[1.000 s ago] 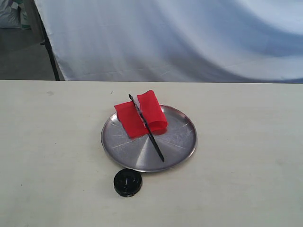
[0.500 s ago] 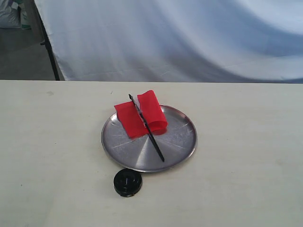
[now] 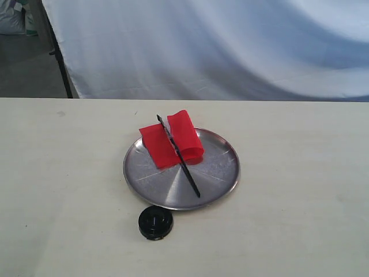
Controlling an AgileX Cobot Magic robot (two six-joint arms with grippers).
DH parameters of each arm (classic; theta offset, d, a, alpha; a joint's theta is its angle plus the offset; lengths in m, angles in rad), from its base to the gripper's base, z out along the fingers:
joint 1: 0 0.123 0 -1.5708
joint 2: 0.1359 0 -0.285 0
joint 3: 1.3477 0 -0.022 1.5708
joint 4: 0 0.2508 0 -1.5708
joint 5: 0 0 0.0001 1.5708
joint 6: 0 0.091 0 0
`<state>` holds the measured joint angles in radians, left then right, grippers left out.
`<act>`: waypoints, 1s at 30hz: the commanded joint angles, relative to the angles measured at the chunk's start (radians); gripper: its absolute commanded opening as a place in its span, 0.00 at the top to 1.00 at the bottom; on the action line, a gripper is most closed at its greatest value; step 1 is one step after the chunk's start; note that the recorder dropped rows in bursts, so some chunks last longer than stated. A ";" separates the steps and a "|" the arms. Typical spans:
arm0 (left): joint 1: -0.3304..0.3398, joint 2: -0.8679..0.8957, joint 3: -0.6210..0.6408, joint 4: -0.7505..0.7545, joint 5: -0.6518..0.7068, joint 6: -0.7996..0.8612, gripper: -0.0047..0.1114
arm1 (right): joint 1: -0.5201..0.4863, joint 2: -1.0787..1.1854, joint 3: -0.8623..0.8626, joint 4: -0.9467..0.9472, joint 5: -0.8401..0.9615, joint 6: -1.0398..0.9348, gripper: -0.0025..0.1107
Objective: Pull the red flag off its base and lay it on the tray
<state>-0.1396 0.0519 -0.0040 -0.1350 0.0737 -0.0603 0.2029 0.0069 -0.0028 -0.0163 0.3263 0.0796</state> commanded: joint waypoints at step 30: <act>0.002 -0.007 0.004 0.002 0.082 0.060 0.96 | 0.000 -0.007 0.003 -0.009 -0.006 -0.002 0.98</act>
<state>-0.1396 0.0519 -0.0040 -0.1211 0.1532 0.0000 0.2029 0.0069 -0.0028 -0.0163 0.3263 0.0796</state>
